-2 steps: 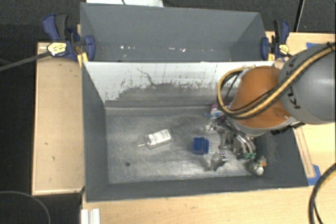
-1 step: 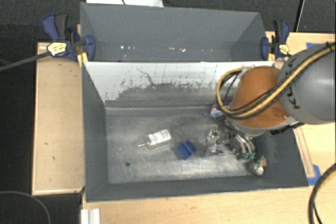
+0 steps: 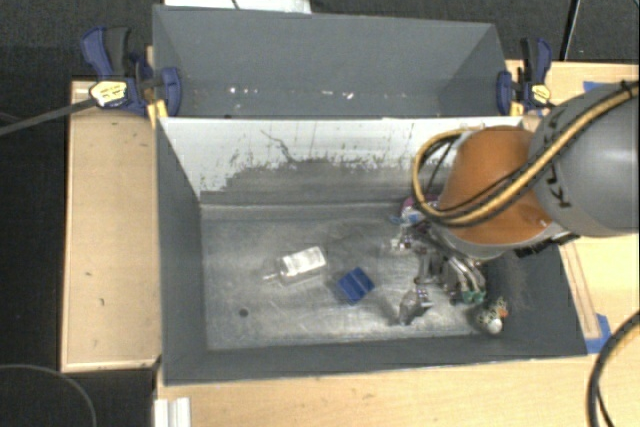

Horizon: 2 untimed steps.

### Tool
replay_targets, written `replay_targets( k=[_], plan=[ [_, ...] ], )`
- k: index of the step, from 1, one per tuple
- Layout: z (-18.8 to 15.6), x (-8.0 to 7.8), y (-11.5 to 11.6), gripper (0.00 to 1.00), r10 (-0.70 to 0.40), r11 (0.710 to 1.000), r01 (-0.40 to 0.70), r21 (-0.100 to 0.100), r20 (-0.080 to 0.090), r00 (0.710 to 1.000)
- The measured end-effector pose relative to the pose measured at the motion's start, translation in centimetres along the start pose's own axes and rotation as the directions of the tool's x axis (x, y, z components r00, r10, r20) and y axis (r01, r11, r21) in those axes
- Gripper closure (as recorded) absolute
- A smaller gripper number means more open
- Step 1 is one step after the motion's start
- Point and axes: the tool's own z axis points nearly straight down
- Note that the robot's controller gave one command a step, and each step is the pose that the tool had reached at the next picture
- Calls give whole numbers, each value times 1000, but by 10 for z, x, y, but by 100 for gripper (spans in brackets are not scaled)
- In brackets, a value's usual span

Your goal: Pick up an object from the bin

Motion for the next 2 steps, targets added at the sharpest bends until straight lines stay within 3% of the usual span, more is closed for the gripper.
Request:
replay_targets(
  k=[1, 2],
  plan=[
    [-11, 17, 54, 0, -251, 968, 251, -2, -1, 968],
    [-10, 18, 53, 100, -246, 969, 246, -1, -2, 969]
  ],
)
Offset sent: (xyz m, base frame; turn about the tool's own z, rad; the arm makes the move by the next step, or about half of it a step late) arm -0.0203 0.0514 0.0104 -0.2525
